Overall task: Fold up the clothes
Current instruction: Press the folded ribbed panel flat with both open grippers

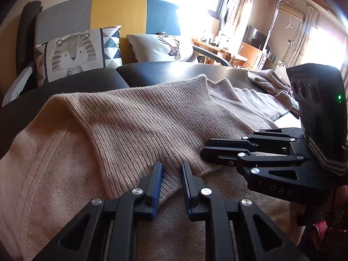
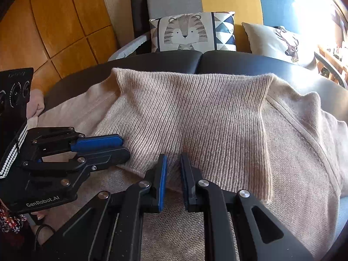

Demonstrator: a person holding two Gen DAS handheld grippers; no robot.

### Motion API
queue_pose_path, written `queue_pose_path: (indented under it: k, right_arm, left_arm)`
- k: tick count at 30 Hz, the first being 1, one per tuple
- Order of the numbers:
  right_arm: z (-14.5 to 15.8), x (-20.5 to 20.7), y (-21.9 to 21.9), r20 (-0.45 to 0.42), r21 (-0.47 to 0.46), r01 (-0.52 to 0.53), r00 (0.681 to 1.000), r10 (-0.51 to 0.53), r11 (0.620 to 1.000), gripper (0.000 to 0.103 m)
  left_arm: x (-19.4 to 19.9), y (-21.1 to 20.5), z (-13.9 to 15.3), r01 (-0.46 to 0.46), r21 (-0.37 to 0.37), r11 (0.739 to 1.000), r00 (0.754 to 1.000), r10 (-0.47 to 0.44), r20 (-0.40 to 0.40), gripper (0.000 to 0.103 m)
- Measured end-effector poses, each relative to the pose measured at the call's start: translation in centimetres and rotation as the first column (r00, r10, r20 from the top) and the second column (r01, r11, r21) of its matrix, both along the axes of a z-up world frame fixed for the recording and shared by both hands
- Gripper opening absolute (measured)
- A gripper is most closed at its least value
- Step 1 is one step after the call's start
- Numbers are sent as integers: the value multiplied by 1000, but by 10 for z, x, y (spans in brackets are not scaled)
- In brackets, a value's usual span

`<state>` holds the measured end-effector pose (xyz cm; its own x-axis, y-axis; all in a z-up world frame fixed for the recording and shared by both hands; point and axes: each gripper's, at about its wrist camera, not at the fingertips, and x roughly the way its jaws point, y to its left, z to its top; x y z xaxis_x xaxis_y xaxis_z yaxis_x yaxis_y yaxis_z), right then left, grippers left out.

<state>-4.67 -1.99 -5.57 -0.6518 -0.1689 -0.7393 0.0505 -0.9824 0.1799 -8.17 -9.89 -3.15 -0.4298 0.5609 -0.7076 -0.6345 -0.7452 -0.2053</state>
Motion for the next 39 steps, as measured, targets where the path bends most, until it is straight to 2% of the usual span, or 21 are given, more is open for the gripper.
queue_pose_path:
  k: [4, 7, 9, 11, 12, 14, 16, 17, 19, 21, 23, 25, 27, 28, 30, 31, 33, 35, 37, 39]
  right_arm:
    - [2, -2, -2, -6, 7, 1, 1000, -1, 1000, 14]
    - [2, -4, 1, -7, -14, 1, 1000, -1, 1000, 14]
    - [2, -5, 6, -6, -45, 1, 1000, -1, 999, 13]
    - [2, -5, 8, -5, -69, 2, 1000, -2, 998, 13]
    - [2, -5, 8, -6, -70, 2, 1000, -3, 998, 13]
    - [2, -5, 7, -7, -64, 2, 1000, -3, 998, 13]
    - [2, -5, 6, -8, -56, 2, 1000, -2, 998, 13]
    - [2, -5, 6, -8, -56, 1, 1000, -2, 998, 13]
    - [1, -5, 8, -8, -66, 2, 1000, -2, 998, 13]
    - [1, -5, 8, -8, -72, 3, 1000, -3, 997, 13]
    - [2, -5, 8, -8, -72, 2, 1000, -3, 997, 13]
    - [2, -5, 8, -9, -70, 2, 1000, -3, 998, 13]
    - [2, -4, 8, -9, -71, 3, 1000, -4, 997, 13]
    - [2, -4, 8, -10, -71, 3, 1000, -4, 997, 13]
    - [2, -4, 8, -10, -72, 3, 1000, -4, 997, 13]
    - [2, -4, 8, -11, -73, 3, 1000, -4, 997, 13]
    - [2, -3, 8, -11, -72, 4, 1000, -4, 997, 13]
    - [2, -4, 9, -12, -77, 4, 1000, -5, 997, 13]
    - [1, -4, 10, -14, -88, 5, 1000, -6, 996, 13]
    - [3, -4, 11, -21, -91, 9, 1000, -11, 996, 13]
  left_arm:
    - [-14, 7, 22, -81, 39, 996, 996, 82, -28, 18]
    - [-46, 22, 29, -181, -56, 982, 980, 175, -96, 19]
    - [-73, 26, 24, -245, -147, 958, 964, 224, -142, 19]
    - [-94, 26, 15, -286, -218, 933, 955, 259, -147, 19]
    - [-102, 25, 10, -299, -244, 922, 951, 269, -151, 19]
    - [-101, 17, 5, -286, -251, 925, 954, 250, -168, 23]
    - [-95, 10, 1, -275, -297, 915, 949, 208, -238, 28]
    - [-95, 4, 2, -264, -287, 921, 951, 199, -237, 32]
    - [-103, -17, 6, -265, -220, 939, 958, 229, -174, 40]
    - [-116, -40, 8, -260, -93, 961, 965, 256, -57, 43]
    - [-125, -60, 9, -262, 28, 965, 964, 261, 44, 42]
    - [-129, -72, 12, -277, 88, 957, 958, 268, 102, 42]
    - [-129, -79, 14, -308, 74, 948, 949, 301, 96, 41]
    - [-128, -80, 14, -336, 45, 941, 941, 332, 70, 41]
    - [-132, -81, 4, -363, -73, 929, 930, 366, 28, 42]
    - [-131, -83, 4, -354, -81, 932, 934, 356, 13, 42]
    - [-129, -84, 9, -391, -88, 916, 919, 394, 20, 39]
    - [-125, -90, 17, -452, -37, 891, 891, 453, 23, 37]
    - [-102, -69, 37, -449, 61, 891, 892, 451, -15, 37]
    - [-79, -42, 49, -423, 107, 900, 902, 430, -48, 38]
